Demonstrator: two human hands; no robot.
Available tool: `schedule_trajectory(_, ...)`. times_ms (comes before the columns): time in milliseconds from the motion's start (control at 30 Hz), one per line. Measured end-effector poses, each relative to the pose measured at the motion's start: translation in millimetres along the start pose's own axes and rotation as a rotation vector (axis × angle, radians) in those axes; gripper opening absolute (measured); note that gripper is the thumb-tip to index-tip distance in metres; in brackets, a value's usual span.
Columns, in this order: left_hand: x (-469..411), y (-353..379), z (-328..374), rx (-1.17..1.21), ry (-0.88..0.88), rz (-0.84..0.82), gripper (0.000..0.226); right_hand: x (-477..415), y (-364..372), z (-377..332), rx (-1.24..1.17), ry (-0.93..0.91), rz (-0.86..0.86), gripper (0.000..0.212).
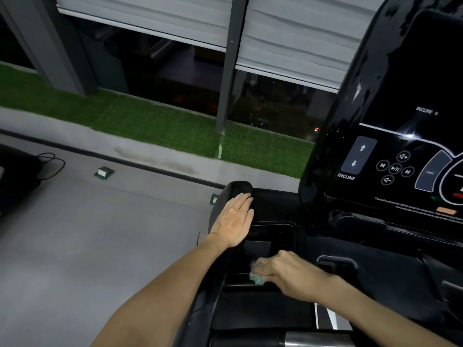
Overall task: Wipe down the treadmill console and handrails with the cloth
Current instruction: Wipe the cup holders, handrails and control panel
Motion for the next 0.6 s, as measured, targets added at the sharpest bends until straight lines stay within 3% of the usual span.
schedule_trajectory(133,0,1,-2,-0.015,0.012,-0.001,0.048,-27,14,-22,-0.019,-0.009,0.033,0.026)
schedule_trajectory(333,0,2,-1,-0.043,0.024,0.008,0.048,20,-12,-1,-0.211,0.069,-0.014,0.031)
schedule_trajectory(533,-1,2,0,-0.035,0.016,0.039,0.047,-10,2,-18,-0.066,-0.036,0.013,0.015)
schedule_trajectory(600,-1,2,-1,-0.032,0.02,0.036,0.047,-25,17,-27,-0.01,-0.069,0.019,0.02)
Point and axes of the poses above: each hand's wrist, its own x-axis away from the middle knuckle, its own y-axis out of the palm, z = x × y, the point moved 5 cm from there along -x, towards the middle knuckle
